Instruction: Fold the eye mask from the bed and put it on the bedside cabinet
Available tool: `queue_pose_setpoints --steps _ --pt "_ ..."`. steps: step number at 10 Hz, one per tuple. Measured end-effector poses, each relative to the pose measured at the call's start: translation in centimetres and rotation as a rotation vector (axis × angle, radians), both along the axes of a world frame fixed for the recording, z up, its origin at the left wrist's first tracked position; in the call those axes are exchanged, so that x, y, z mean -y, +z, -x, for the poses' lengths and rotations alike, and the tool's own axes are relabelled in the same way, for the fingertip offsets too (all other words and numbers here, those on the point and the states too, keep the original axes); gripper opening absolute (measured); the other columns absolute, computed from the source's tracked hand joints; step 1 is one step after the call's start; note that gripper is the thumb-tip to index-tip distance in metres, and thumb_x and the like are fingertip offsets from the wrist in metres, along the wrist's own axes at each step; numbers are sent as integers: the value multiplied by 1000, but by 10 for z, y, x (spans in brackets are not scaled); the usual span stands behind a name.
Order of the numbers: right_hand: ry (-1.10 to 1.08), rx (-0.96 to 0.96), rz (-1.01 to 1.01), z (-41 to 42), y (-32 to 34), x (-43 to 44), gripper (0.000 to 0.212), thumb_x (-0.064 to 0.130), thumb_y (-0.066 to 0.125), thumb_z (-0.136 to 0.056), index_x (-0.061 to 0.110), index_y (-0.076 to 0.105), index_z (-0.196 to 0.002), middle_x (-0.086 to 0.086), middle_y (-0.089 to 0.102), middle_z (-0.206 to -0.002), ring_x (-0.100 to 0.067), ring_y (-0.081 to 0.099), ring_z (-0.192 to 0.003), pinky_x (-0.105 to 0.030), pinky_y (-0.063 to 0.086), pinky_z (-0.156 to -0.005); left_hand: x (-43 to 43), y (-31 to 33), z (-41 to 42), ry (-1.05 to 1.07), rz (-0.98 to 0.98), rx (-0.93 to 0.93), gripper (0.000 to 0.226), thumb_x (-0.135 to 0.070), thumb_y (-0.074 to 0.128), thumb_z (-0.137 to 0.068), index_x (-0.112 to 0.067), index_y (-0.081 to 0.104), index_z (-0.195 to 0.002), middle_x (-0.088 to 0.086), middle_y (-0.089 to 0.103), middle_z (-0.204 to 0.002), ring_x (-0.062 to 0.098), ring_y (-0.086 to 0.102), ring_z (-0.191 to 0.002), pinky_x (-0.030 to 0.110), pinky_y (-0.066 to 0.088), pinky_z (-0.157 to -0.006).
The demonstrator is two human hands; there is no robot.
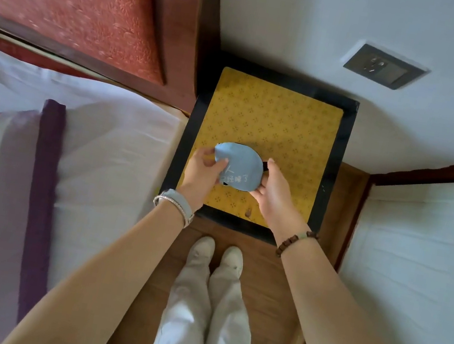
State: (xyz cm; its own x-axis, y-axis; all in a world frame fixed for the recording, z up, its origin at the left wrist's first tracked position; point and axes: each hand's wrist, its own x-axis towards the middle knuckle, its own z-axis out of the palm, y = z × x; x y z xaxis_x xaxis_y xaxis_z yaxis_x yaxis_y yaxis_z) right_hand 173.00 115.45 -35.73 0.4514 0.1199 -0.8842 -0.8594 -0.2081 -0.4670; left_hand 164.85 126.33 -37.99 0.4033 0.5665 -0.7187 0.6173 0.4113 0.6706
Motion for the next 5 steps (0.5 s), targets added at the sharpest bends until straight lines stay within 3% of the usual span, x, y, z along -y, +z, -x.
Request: queue_pose_setpoints --steps 1,3,5 --pt "-13 7 20 0 -4 1 44 38 39 -103 16 41 -141 -7 63 -103 -13 64 -84 -25 51 -60 0 0 -2 3 -12 -42 44 -21 67 -90 -16 52 -131 3 63 -110 17 64 -97 34 60 -78" --pt "-4 96 69 2 -3 12 49 40 38 -103 13 40 -143 -11 57 -130 -21 58 -111 -37 44 -104 0 9 1 30 13 -44 44 -19 66 -90 -17 53 -132 3 63 -112 18 63 -98 31 59 -78" --pt "40 187 110 3 11 22 48 39 37 -103 16 40 -145 -6 52 -144 -21 51 -126 -39 36 -108 -2 19 6 79 38 -65 44 -24 63 -91 -20 53 -134 4 62 -117 12 61 -90 42 57 -92"
